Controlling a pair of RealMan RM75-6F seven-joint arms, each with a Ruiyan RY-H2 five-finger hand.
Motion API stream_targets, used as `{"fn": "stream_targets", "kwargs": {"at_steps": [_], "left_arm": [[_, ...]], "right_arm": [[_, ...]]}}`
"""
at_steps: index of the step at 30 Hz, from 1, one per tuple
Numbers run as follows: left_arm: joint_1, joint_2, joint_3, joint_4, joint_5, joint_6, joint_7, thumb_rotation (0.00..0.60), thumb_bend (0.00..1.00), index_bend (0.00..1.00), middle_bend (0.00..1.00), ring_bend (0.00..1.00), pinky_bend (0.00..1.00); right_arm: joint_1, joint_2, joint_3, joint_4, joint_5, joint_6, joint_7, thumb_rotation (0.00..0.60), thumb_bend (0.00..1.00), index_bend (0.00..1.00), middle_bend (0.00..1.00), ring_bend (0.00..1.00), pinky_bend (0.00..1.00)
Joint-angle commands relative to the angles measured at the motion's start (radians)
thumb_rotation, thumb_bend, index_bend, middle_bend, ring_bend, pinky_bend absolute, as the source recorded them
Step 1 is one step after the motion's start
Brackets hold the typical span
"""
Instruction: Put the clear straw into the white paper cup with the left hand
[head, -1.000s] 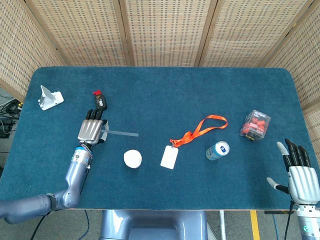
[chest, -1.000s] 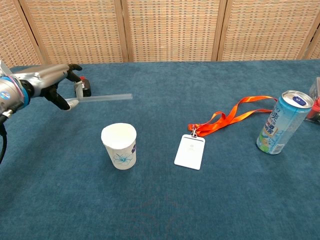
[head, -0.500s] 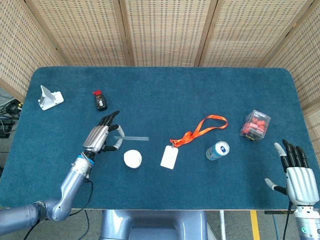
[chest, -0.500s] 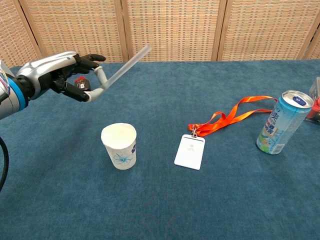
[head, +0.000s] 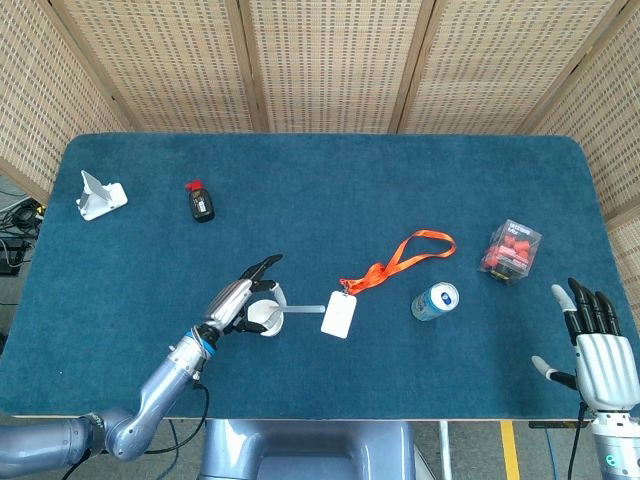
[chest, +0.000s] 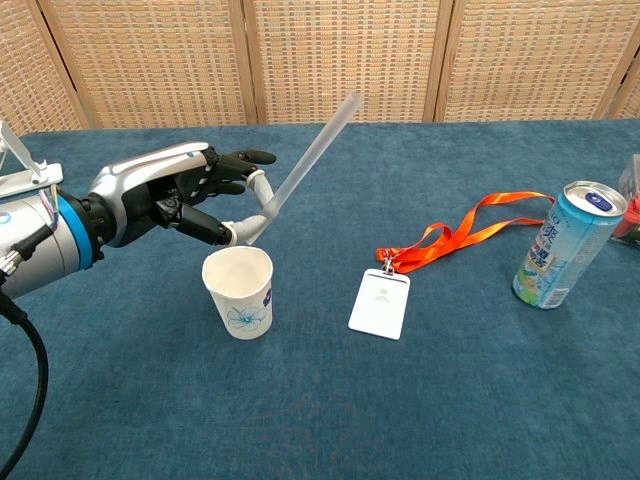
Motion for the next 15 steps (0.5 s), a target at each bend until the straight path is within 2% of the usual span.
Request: {"fn": "stream_targets", "kwargs": {"at_steps": [1, 15], "left_arm": [[0.007, -0.001, 0.007, 0.006, 0.004, 0.004, -0.009, 0.600, 0.45, 0.59, 0.00, 0.00, 0.00], [0.017, -0.044, 0.040, 0.113, -0.006, -0.064, -0.103, 0.600, 0.45, 0.59, 0.00, 0.00, 0.00]], "right_arm": [[0.000, 0.000, 0.000, 0.000, 0.000, 0.000, 0.000, 0.600, 0.07, 0.08, 0.00, 0.00, 0.00], [0.000, -0.004, -0.004, -0.002, -0.008, 0.001, -0.012, 0.600, 0.07, 0.08, 0.00, 0.00, 0.00]]}}
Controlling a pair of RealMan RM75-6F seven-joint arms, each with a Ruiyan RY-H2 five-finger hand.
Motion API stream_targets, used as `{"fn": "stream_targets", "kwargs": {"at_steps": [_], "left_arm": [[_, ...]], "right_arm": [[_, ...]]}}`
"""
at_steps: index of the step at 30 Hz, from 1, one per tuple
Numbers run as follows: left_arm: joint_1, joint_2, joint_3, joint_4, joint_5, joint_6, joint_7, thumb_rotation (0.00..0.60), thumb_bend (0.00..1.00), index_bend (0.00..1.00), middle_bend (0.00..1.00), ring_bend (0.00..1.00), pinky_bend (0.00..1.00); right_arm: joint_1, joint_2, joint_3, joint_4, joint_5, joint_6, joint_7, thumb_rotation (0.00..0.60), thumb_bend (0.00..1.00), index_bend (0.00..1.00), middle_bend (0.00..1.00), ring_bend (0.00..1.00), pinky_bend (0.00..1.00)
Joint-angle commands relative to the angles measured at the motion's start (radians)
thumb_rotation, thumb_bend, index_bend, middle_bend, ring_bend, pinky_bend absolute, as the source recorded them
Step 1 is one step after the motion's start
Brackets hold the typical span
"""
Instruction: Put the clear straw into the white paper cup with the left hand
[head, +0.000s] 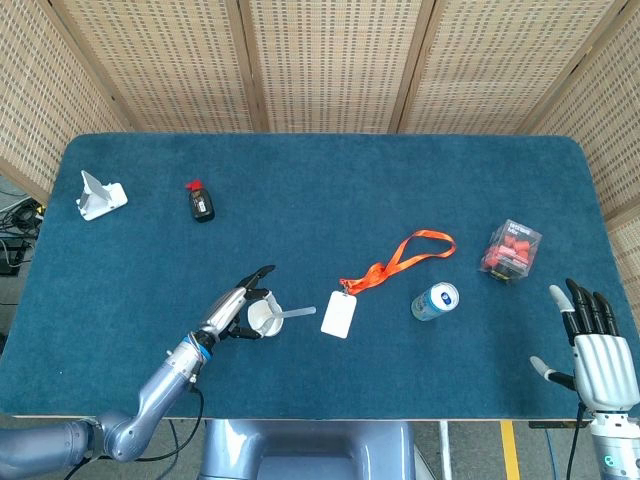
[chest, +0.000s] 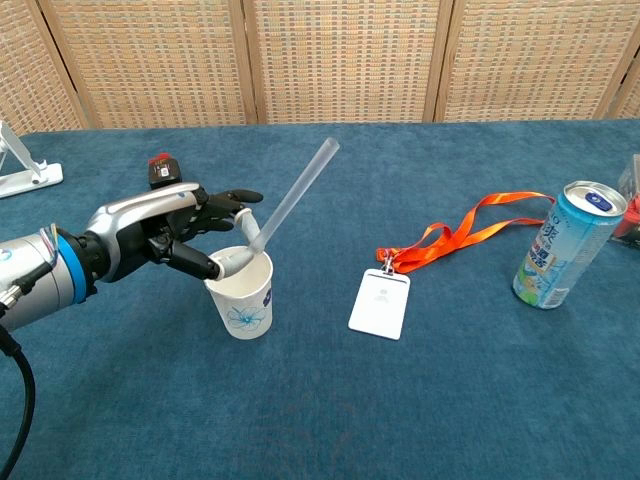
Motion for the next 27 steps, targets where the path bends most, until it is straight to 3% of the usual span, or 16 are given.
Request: {"fn": "stream_targets", "kwargs": {"at_steps": [1, 5, 7, 10, 12, 27], "left_arm": [[-0.001, -0.015, 0.005, 0.028, -0.002, -0.016, -0.016, 0.600, 0.45, 0.58, 0.00, 0.00, 0.00], [0.002, -0.019, 0.016, 0.054, 0.015, -0.024, -0.025, 0.600, 0.44, 0.52, 0.00, 0.00, 0.00], [0.001, -0.012, 0.023, 0.060, 0.033, -0.034, -0.044, 0.600, 0.41, 0.37, 0.00, 0.00, 0.00], [0.001, -0.004, 0.026, 0.064, 0.058, -0.039, -0.076, 0.600, 0.31, 0.07, 0.00, 0.00, 0.00], [0.003, -0.002, 0.027, 0.066, 0.077, -0.033, -0.098, 0.600, 0.28, 0.00, 0.00, 0.00, 0.00], [0.020, 0.045, 0.030, 0.046, 0.140, 0.010, -0.189, 0.600, 0.28, 0.00, 0.00, 0.00, 0.00]], "right_arm": [[0.000, 0.000, 0.000, 0.000, 0.001, 0.000, 0.000, 0.600, 0.07, 0.08, 0.00, 0.00, 0.00], [0.000, 0.000, 0.002, 0.002, 0.003, 0.000, 0.002, 0.600, 0.07, 0.08, 0.00, 0.00, 0.00], [0.000, -0.001, 0.002, 0.003, 0.004, 0.000, 0.001, 0.600, 0.07, 0.08, 0.00, 0.00, 0.00], [0.000, -0.003, 0.002, 0.004, 0.001, 0.001, 0.000, 0.600, 0.07, 0.08, 0.00, 0.00, 0.00], [0.000, -0.004, 0.001, 0.004, -0.002, 0.003, -0.002, 0.600, 0.07, 0.08, 0.00, 0.00, 0.00], [-0.001, -0.004, 0.002, 0.001, -0.003, 0.006, -0.002, 0.600, 0.07, 0.08, 0.00, 0.00, 0.00]]}}
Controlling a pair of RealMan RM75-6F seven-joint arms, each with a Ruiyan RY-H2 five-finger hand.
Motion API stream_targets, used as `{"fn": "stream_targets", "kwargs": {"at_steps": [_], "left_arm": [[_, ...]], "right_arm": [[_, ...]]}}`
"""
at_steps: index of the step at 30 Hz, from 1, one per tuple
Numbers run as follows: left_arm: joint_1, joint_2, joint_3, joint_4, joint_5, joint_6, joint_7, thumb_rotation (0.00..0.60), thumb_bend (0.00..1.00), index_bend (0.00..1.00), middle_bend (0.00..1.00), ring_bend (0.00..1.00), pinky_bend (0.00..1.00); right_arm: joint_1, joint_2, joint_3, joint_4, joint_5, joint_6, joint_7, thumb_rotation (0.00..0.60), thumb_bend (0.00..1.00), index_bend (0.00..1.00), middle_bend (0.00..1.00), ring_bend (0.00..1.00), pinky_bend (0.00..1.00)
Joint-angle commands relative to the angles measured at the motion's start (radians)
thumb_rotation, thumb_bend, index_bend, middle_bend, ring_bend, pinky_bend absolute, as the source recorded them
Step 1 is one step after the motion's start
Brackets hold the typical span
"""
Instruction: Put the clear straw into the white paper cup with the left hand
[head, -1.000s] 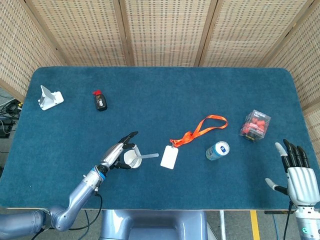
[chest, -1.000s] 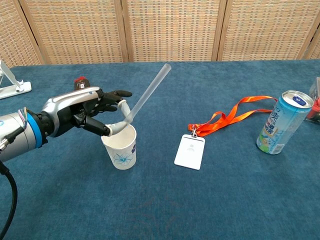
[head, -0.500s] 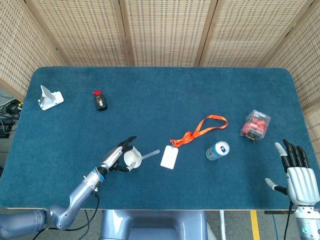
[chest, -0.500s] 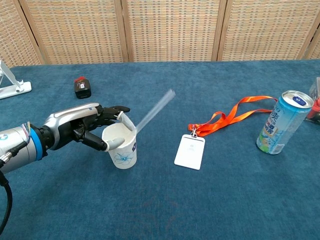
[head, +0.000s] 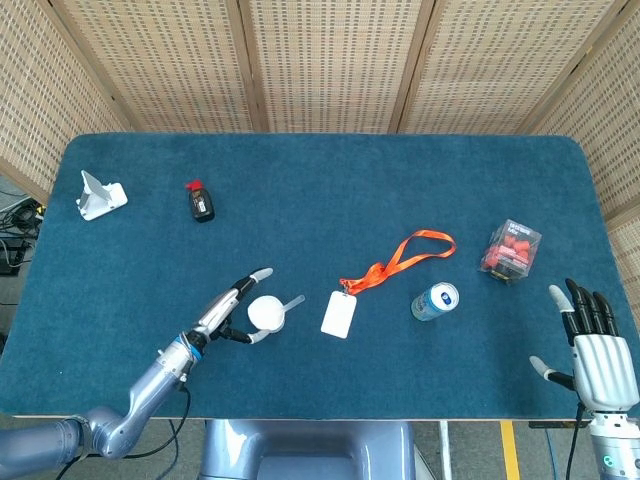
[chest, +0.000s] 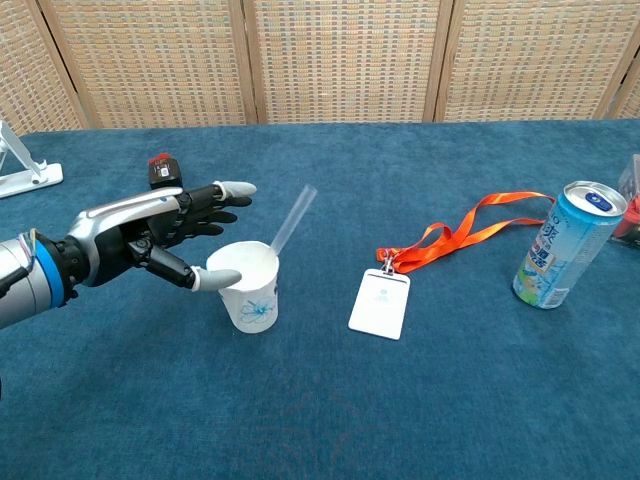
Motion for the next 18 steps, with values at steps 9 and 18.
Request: {"fn": "stream_targets", "kwargs": {"at_steps": [9, 18], "left_arm": [[0.030, 0.072, -0.017, -0.063, 0.046, 0.085, -0.070, 0.600, 0.28, 0.00, 0.00, 0.00, 0.00], [0.130, 0.228, -0.034, -0.128, 0.119, 0.324, 0.100, 0.600, 0.28, 0.00, 0.00, 0.00, 0.00]], "right_arm": [[-0.002, 0.001, 0.002, -0.001, -0.002, 0.006, 0.001, 0.600, 0.07, 0.08, 0.00, 0.00, 0.00], [-0.004, 0.002, 0.009, 0.004, 0.008, 0.011, -0.001, 0.600, 0.07, 0.08, 0.00, 0.00, 0.00]]}}
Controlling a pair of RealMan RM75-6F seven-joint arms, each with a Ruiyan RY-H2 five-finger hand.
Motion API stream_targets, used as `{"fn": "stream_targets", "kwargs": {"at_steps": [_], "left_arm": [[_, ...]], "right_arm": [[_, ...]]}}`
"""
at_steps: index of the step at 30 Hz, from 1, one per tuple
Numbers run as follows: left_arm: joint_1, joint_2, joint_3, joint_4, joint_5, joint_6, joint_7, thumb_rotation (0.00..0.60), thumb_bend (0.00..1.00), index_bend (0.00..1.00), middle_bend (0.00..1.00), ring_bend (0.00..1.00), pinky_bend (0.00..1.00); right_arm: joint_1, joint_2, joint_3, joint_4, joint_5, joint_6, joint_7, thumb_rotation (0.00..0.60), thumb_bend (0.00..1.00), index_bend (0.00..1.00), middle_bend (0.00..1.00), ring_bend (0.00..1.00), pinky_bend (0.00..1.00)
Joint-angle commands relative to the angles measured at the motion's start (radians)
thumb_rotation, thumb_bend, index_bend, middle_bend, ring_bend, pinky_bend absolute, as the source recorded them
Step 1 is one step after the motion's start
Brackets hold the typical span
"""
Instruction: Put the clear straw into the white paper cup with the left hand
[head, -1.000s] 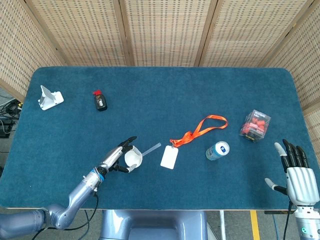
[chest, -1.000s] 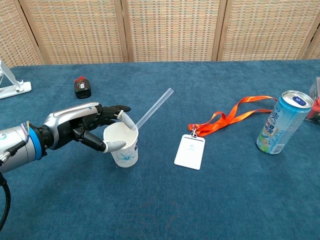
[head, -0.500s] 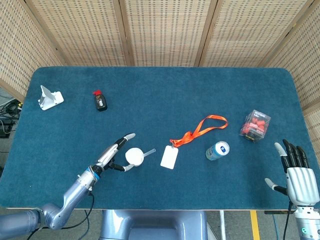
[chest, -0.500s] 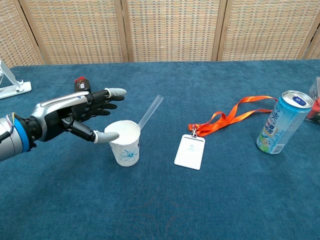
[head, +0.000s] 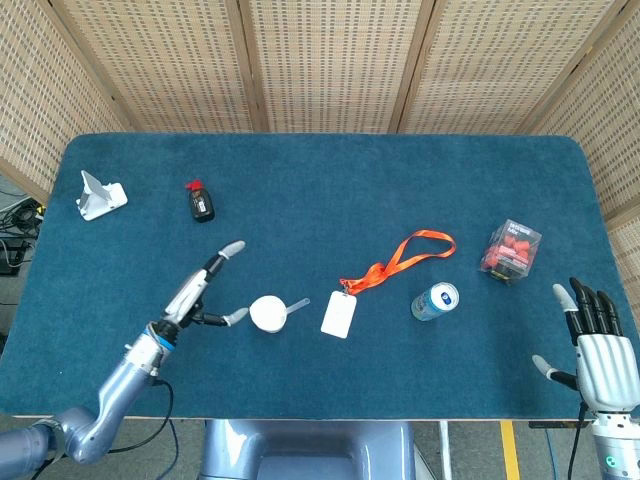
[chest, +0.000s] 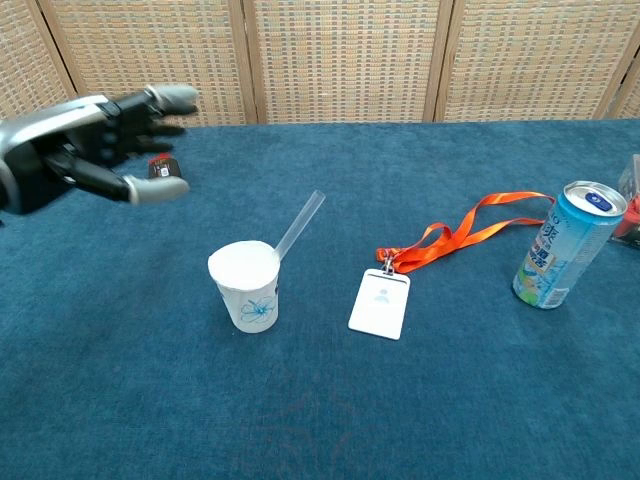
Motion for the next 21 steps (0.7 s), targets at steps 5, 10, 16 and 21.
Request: {"fn": "stream_targets", "kwargs": {"at_steps": [5, 10, 16, 21], "left_arm": [[0.152, 0.131, 0.037, -0.011, 0.055, 0.253, 0.398, 0.600, 0.28, 0.00, 0.00, 0.00, 0.00], [0.244, 0.175, 0.086, 0.008, 0.035, 0.336, 0.577, 0.600, 0.28, 0.00, 0.00, 0.00, 0.00], [0.324, 0.223, 0.131, 0.028, 0.003, 0.376, 0.660, 0.600, 0.10, 0.00, 0.00, 0.00, 0.00], [0.373, 0.239, 0.149, 0.036, -0.010, 0.403, 0.681, 0.600, 0.00, 0.00, 0.00, 0.00, 0.00]], "right_arm": [[0.001, -0.003, 0.008, 0.008, 0.018, -0.005, -0.011, 0.600, 0.07, 0.08, 0.00, 0.00, 0.00], [0.001, -0.003, 0.004, 0.005, 0.020, -0.012, -0.044, 0.600, 0.07, 0.07, 0.00, 0.00, 0.00], [0.004, -0.003, -0.004, -0.012, 0.008, -0.018, -0.092, 0.600, 0.07, 0.05, 0.00, 0.00, 0.00], [0.004, 0.003, -0.010, -0.030, 0.018, -0.034, -0.125, 0.600, 0.07, 0.01, 0.00, 0.00, 0.00]]}}
